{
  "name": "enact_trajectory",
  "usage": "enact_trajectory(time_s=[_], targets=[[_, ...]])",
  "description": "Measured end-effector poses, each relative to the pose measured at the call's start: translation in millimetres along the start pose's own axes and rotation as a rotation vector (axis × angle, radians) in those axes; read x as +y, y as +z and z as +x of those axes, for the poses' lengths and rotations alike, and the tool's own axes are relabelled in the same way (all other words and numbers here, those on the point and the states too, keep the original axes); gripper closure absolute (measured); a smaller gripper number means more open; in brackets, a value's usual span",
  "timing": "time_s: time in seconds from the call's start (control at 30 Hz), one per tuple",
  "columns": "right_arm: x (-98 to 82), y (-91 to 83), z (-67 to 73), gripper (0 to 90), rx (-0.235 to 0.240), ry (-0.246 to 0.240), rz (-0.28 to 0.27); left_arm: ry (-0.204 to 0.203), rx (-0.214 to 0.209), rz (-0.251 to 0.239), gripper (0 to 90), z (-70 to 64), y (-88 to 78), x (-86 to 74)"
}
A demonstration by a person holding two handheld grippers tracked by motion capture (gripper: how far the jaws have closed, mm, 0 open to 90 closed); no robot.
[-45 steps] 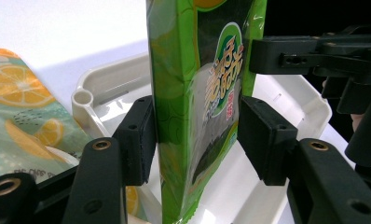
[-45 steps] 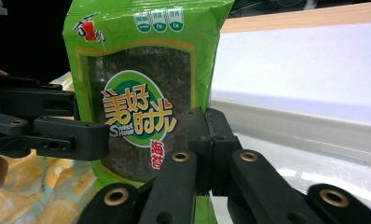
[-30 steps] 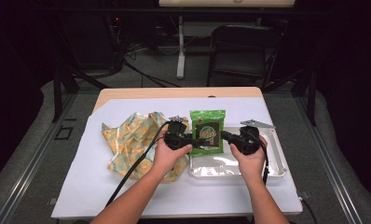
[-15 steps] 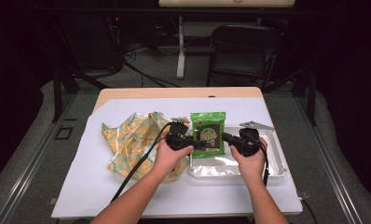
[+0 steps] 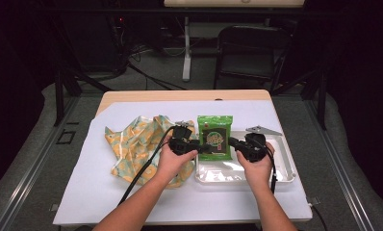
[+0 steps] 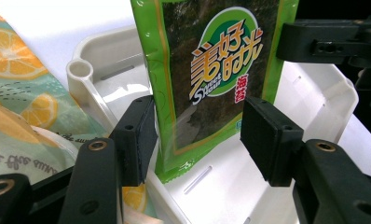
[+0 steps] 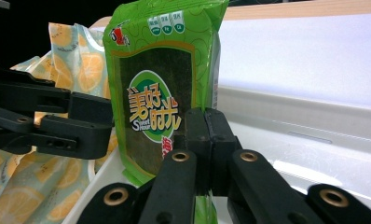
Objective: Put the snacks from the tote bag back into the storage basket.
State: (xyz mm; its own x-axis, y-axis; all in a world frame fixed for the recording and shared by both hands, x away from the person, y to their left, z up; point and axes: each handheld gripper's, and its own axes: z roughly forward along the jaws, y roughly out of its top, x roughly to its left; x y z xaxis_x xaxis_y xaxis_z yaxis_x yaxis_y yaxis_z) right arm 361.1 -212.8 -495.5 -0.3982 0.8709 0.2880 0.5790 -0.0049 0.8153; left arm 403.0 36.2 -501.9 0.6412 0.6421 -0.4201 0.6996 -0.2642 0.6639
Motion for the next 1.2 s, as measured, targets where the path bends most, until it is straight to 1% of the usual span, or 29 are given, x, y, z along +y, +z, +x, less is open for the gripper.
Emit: enact_trajectory(time_s=[0.1, 0.27, 0.47, 0.6, 0.93, 1.03, 1.13, 1.17, 1.2], targets=[[-1.2, 1.9, 0.0, 90.0, -0.008, -0.003, 0.002, 0.002, 0.009, 0.002, 45.4, 1.0, -0.9, 0.1], [-2.2, 4.4, 0.9, 90.0, -0.01, -0.011, 0.007, 0.003, 0.007, -0.001, 45.4, 2.4, -3.1, 0.0], [-2.3, 6.1, 0.3, 90.0, -0.012, 0.002, -0.005, 0.007, 0.012, -0.006, 45.4, 2.9, -5.3, -0.1], [-1.9, 6.4, -0.4, 90.0, -0.013, -0.006, 0.001, -0.003, 0.008, -0.021, 45.4, 3.7, -6.4, -0.9], [-2.5, 7.6, -2.9, 90.0, -0.028, 0.0, 0.0, -0.011, 0.013, -0.024, 45.4, 6.8, -10.0, -2.1], [-3.2, 8.7, -4.3, 90.0, -0.034, 0.005, -0.002, -0.014, 0.018, -0.028, 45.4, 7.9, -11.7, -2.3], [-4.3, 10.6, -7.1, 90.0, -0.038, 0.025, -0.007, -0.018, 0.022, -0.033, 45.4, 8.4, -13.3, -2.5], [-4.4, 10.6, -8.9, 90.0, -0.036, 0.028, 0.001, -0.017, 0.021, -0.033, 45.5, 8.6, -13.7, -2.6], [-4.8, 11.2, -9.8, 90.0, -0.037, 0.035, -0.001, -0.015, 0.021, -0.033, 45.4, 8.6, -14.1, -2.7]])
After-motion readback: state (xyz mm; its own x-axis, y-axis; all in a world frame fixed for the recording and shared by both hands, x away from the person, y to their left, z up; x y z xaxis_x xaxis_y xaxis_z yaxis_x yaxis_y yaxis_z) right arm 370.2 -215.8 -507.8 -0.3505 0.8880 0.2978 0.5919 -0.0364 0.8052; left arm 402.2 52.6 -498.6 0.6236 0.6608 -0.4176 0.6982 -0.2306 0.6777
